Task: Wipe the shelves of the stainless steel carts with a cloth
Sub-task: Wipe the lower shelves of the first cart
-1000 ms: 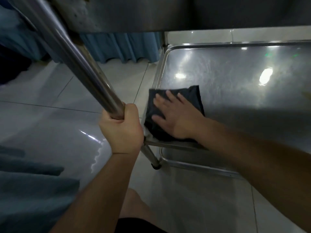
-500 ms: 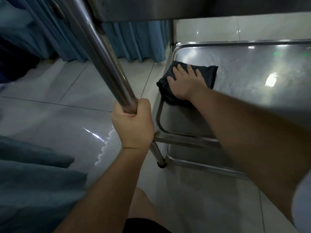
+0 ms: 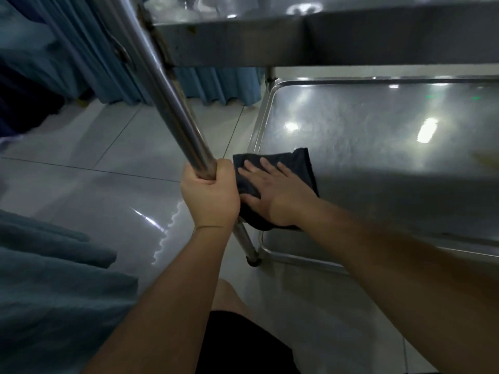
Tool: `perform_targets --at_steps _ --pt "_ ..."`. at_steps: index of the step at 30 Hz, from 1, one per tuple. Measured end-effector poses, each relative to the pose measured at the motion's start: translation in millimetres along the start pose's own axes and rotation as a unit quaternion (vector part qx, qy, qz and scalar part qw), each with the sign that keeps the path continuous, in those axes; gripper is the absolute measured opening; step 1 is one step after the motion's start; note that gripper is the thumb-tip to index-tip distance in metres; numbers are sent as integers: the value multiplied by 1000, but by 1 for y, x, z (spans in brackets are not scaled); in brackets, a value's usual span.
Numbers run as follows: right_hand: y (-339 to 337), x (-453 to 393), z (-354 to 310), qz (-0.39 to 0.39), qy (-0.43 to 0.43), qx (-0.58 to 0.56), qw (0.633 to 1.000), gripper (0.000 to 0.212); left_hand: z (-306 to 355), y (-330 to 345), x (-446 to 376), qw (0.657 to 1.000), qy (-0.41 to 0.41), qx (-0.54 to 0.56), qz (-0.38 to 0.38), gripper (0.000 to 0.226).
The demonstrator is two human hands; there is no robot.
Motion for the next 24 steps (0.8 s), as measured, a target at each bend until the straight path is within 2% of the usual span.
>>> perform_targets --at_steps 4,8,11,13,15,17,20,22,24 --pt "0 32 16 3 13 10 1000 73 2 -1 2 999 6 -36 8 37" --pt "-4 55 42 6 40 9 999 71 5 -8 6 996 13 -92 -5 30" --pt "-4 65 64 9 57 2 998 69 5 -17 19 984 21 -171 -32 37" --pt "-3 70 78 13 64 2 998 68 4 -25 45 980 31 -197 7 42" --pt "-4 75 92 21 72 1 997 67 0 -30 81 982 67 -171 32 38" --pt "-5 81 106 23 81 -3 996 67 -4 -26 112 985 78 -152 -11 31" --pt "-10 97 132 16 92 -4 996 68 0 -3 135 983 57 -131 -119 26" --pt "-13 111 153 17 101 0 995 69 7 19 137 966 97 -163 -177 19" --pt "-17 127 174 20 114 -1 993 69 12 43 139 942 149 -185 -238 23"
Point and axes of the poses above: each hand's wrist, its own x-axis away from the middle knuckle, its own y-axis out of the palm, z = x × y, the point moved 2 cm from there along -x, towards the middle knuckle, and after that the axes turned 10 degrees about y, right-handed, at the moved point
